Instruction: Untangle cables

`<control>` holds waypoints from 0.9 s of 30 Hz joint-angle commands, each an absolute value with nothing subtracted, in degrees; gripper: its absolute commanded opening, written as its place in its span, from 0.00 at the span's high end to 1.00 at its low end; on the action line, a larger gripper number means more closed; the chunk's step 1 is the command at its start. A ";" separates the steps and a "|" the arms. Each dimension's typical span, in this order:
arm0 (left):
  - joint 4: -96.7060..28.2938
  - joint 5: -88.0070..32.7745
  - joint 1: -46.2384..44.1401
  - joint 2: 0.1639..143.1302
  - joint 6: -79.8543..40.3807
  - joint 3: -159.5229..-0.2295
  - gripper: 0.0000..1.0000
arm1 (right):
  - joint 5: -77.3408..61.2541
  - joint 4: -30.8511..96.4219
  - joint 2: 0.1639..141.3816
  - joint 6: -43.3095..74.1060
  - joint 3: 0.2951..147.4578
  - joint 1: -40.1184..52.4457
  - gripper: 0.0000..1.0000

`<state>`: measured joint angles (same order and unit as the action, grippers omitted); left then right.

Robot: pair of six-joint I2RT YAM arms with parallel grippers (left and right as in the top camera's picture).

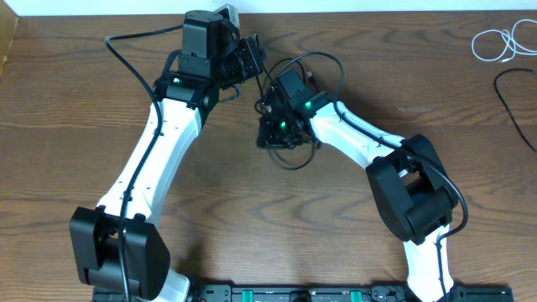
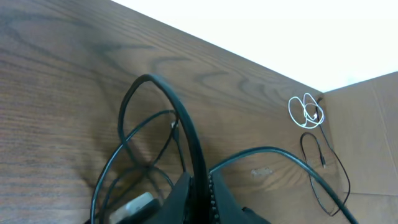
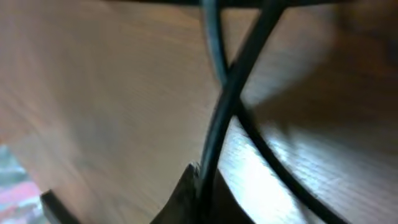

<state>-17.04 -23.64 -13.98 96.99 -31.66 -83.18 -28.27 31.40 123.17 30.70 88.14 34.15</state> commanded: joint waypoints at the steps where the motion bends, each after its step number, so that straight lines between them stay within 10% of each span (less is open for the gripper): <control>1: -18.61 -22.59 -13.78 96.25 -29.02 -83.81 0.93 | -27.38 30.96 121.73 28.49 88.92 33.15 0.99; 27: -30.52 -8.25 -8.10 96.99 -20.08 -81.91 0.93 | -46.30 40.93 86.04 17.56 88.92 -6.55 0.99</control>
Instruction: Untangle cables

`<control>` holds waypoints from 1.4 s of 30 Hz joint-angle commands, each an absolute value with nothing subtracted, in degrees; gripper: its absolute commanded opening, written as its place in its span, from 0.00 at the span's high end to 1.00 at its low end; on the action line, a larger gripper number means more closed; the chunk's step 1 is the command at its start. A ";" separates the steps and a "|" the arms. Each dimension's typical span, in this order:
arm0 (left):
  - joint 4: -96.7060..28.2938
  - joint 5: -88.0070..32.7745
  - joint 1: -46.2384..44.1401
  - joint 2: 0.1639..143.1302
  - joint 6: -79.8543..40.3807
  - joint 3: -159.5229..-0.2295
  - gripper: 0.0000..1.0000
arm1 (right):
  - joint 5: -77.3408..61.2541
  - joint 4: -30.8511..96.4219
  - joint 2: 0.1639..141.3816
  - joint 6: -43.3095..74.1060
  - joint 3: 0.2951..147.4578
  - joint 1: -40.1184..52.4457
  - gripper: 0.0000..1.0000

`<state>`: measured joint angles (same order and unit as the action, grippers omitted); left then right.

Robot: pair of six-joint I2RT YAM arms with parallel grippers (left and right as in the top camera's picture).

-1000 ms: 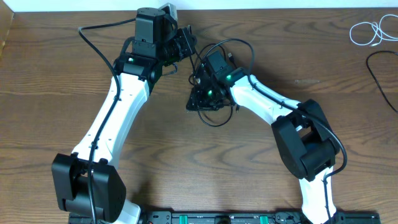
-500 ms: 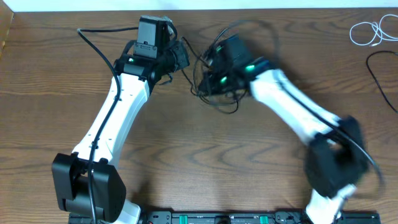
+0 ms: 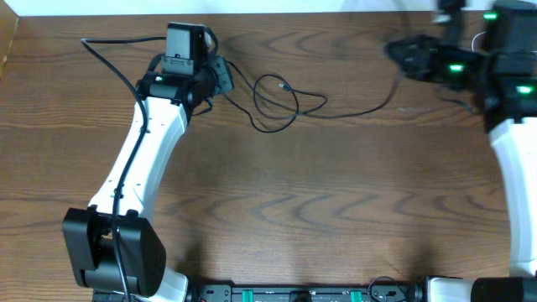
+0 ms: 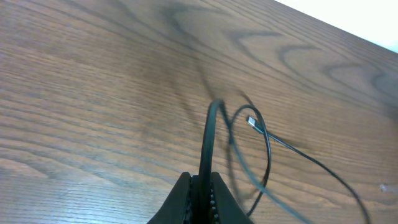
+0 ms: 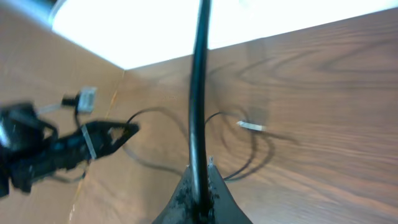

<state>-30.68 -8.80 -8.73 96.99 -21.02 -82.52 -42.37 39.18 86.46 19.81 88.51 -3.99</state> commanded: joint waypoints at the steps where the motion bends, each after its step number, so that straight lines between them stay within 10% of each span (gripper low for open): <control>1: -30.13 -8.56 -8.10 96.99 -19.90 -81.93 0.93 | -45.89 41.80 86.28 17.23 88.92 -6.92 0.99; 14: -2.00 -48.29 -8.10 93.36 -15.18 -82.52 0.93 | -31.62 54.83 95.35 11.84 88.90 -6.11 0.95; 25: 15.75 -54.37 -8.12 87.94 -31.77 -82.52 0.93 | -47.77 55.81 98.41 -17.98 88.92 -3.25 0.02; 42: 25.56 -54.85 -8.16 87.55 -54.35 -82.52 0.93 | -51.05 29.56 98.17 -10.33 88.92 13.19 0.01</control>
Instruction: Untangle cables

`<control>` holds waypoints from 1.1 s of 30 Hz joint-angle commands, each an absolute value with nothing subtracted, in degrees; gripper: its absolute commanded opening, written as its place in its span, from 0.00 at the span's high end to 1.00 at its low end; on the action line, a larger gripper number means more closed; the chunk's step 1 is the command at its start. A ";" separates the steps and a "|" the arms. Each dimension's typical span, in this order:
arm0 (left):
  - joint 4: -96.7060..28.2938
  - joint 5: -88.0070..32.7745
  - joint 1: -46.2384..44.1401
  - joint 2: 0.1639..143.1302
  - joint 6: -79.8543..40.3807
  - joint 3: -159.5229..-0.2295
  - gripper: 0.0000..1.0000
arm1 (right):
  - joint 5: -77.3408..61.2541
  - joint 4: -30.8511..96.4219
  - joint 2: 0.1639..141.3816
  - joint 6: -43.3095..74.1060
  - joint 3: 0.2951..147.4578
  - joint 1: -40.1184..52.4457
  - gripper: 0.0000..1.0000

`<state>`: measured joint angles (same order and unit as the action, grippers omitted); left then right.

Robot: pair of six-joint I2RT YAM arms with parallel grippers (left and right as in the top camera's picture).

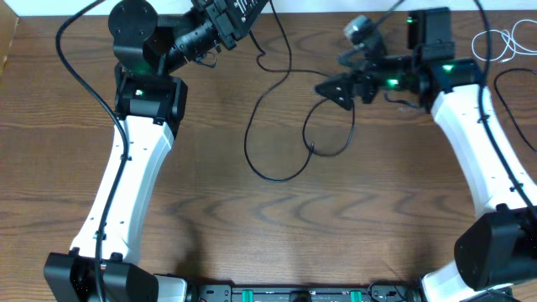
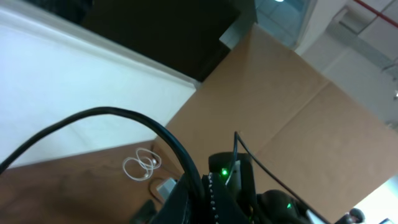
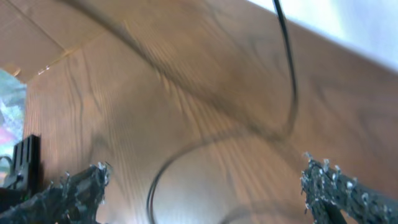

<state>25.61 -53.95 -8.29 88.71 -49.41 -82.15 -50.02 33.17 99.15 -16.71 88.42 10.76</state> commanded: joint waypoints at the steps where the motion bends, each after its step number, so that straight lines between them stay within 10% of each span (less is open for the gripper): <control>1: 24.64 -54.83 -8.19 87.55 -54.37 -82.52 0.93 | -50.43 27.14 98.17 -8.14 88.92 13.82 0.01; 33: 0.86 -38.96 -8.21 88.55 -64.31 -82.50 0.93 | -45.08 23.75 99.09 -14.00 88.90 22.85 0.01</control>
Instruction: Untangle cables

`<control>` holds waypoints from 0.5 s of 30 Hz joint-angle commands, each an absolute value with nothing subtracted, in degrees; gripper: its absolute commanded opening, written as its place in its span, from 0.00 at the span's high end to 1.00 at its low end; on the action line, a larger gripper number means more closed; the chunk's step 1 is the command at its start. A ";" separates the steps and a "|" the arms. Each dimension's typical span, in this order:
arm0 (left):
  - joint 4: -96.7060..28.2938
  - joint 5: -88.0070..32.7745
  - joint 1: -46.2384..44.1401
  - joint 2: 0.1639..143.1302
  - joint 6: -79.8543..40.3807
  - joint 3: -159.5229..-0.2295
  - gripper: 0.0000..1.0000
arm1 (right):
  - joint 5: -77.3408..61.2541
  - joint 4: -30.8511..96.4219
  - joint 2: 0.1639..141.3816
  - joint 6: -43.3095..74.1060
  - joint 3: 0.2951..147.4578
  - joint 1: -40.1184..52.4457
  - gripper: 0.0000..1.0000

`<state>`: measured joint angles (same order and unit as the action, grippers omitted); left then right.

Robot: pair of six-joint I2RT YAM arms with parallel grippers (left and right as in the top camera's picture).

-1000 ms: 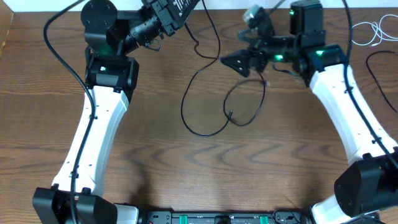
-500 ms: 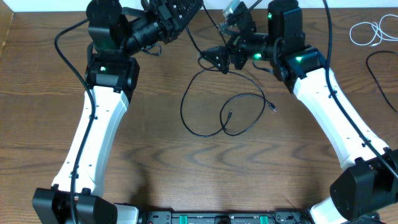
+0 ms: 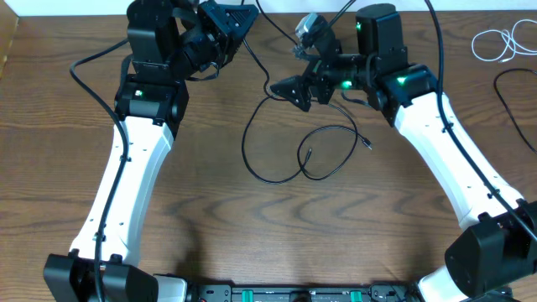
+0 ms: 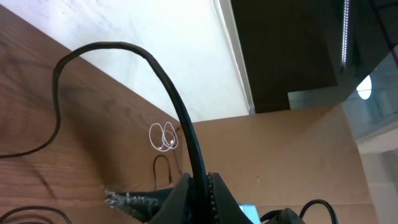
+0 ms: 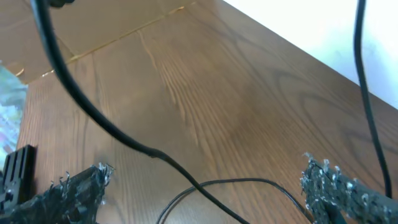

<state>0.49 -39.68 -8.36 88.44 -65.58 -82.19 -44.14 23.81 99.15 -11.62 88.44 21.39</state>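
A long black cable [image 3: 246, 149] hangs from my raised left gripper [image 3: 242, 20] and runs down into loose loops on the wooden table [image 3: 277, 235]. In the left wrist view the left gripper [image 4: 198, 182] is shut on the cable [image 4: 168, 81], which arches up and away from it. My right gripper [image 3: 290, 92] hovers open right of the hanging strand. In the right wrist view its fingers [image 5: 81, 186] stand wide apart around the right gripper [image 5: 205, 186] midpoint, with the cable [image 5: 81, 102] crossing below, unheld.
A coiled white cable [image 3: 497, 42] lies at the table's far right corner, also seen as the white cable [image 4: 163, 137]. A second thin black cable [image 3: 513, 94] trails along the right edge. Cardboard [image 3: 7, 38] stands at the far left.
My open right gripper has shifted left, closer to the strand hanging from the left gripper. The cable's loops on the table have changed shape, with a free end now lying to the right.
First both grippers were close together at a tight tangle, each shut on cable. Then they were far apart with the cable stretched between them, one loop left. Later the right gripper was open and the left held the cable high. Now loose loops rest on the table.
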 commanded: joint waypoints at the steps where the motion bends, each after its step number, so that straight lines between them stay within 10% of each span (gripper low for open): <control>1: 0.86 -39.31 -8.23 88.55 -64.34 -82.50 0.93 | -44.88 23.35 99.39 -13.98 88.90 23.20 0.01; 15: -26.70 -50.00 -11.99 88.75 -40.56 -80.64 0.93 | -21.21 20.08 105.36 8.23 88.90 22.00 0.01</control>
